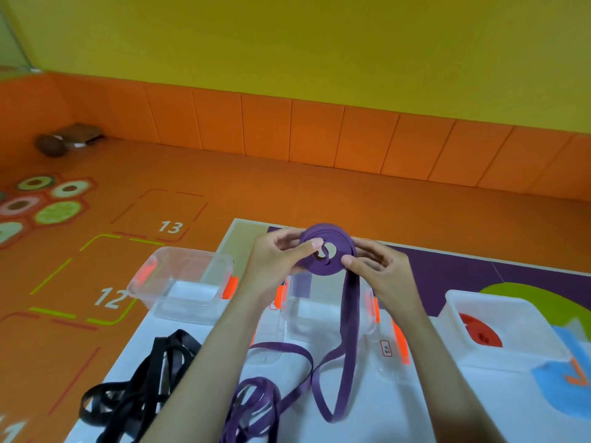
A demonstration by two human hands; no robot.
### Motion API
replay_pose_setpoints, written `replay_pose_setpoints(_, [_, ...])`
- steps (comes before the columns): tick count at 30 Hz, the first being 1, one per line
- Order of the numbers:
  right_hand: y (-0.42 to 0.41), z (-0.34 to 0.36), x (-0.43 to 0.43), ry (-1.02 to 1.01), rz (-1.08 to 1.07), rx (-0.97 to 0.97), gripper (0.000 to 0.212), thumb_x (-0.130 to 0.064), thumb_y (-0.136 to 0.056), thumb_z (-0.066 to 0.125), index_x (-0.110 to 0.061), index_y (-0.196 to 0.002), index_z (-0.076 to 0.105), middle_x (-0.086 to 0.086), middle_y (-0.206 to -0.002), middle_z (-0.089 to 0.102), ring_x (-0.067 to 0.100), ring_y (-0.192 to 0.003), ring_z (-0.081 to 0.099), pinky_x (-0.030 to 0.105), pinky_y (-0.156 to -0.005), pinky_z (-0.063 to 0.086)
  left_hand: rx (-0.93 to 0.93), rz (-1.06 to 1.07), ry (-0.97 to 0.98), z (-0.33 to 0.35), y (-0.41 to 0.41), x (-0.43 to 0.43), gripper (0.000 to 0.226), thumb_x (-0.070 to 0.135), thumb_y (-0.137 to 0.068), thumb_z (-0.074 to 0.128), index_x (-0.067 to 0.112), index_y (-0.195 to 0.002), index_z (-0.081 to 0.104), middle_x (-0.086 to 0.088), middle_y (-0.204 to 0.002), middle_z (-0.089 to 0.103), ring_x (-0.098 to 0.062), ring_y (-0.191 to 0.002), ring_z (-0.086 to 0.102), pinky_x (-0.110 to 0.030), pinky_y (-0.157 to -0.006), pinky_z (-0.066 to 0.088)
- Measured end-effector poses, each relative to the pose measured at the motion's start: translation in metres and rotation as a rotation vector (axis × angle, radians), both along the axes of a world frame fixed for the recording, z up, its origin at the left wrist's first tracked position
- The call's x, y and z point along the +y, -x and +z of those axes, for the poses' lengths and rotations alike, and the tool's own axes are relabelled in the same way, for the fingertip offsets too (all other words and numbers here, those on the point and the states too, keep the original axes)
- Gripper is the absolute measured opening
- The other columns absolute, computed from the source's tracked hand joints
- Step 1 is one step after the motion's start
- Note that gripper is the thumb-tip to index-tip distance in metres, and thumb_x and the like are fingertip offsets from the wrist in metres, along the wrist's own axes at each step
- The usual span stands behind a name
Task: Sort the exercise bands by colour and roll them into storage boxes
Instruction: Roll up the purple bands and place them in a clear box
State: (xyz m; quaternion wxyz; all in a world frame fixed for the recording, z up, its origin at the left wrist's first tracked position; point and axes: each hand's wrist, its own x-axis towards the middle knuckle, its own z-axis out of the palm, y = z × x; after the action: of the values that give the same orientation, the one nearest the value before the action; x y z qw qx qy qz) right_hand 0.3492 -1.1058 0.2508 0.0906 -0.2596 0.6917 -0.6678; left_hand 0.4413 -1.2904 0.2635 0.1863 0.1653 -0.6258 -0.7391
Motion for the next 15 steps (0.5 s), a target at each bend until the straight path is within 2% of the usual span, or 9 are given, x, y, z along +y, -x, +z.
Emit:
replay_pose_setpoints(6, [-0.010, -0.015, 0.001, 0.084, -0.118, -0.071, 0.030, -0.007, -0.084, 0.084, -0.017, -0.111, 0.077, 0.002, -0.098, 0.081, 0.019, -0.096, 0.078, 0.028, -0.083, 0.062, 0.041, 0.078, -0.192, -0.024, -0.001, 0.023, 0.021, 0.012, -0.089, 0.082, 0.009, -0.110, 0.078, -0.011, -0.103, 0.081, -0.023, -0.098, 0.078, -0.040, -0.083, 0.066])
replay_pose_setpoints(9, [-0.013, -0.024, 0.001, 0.129, -0.171, -0.140, 0.027, -0.009, -0.084, 0.085, -0.013, -0.109, 0.076, 0.006, -0.095, 0.081, 0.020, -0.093, 0.078, 0.026, -0.077, 0.061, 0.052, 0.123, -0.242, -0.031, 0.000, 0.030, 0.024, 0.013, -0.089, 0.082, 0.007, -0.112, 0.077, -0.011, -0.104, 0.081, -0.023, -0.098, 0.078, -0.042, -0.086, 0.065])
replay_pose_setpoints(11, [-0.014, -0.027, 0.001, 0.106, -0.193, -0.140, 0.023, -0.013, -0.082, 0.086, -0.012, -0.104, 0.077, 0.005, -0.090, 0.081, 0.021, -0.089, 0.079, 0.024, -0.075, 0.060, 0.048, 0.168, -0.279, -0.036, 0.001, 0.036, 0.024, 0.012, -0.089, 0.083, 0.008, -0.112, 0.077, -0.009, -0.103, 0.081, -0.021, -0.096, 0.078, -0.039, -0.083, 0.065])
replay_pose_setpoints(14, [-0.013, -0.030, 0.001, 0.056, -0.217, -0.114, 0.023, -0.016, -0.083, 0.088, -0.013, -0.104, 0.079, 0.004, -0.090, 0.081, 0.020, -0.090, 0.079, 0.031, -0.081, 0.062, 0.019, 0.210, -0.358, -0.042, 0.000, 0.046, 0.022, 0.016, -0.089, 0.083, 0.012, -0.110, 0.078, -0.007, -0.102, 0.082, -0.018, -0.093, 0.078, -0.028, -0.069, 0.061])
replay_pose_setpoints(15, [-0.013, -0.029, 0.000, 0.061, -0.214, -0.127, 0.023, -0.016, -0.084, 0.087, -0.013, -0.105, 0.079, 0.005, -0.091, 0.081, 0.021, -0.090, 0.079, 0.034, -0.082, 0.063, 0.022, 0.201, -0.394, -0.045, -0.001, 0.048, 0.023, 0.017, -0.090, 0.082, 0.011, -0.112, 0.078, -0.008, -0.104, 0.081, -0.019, -0.095, 0.078, -0.026, -0.069, 0.061])
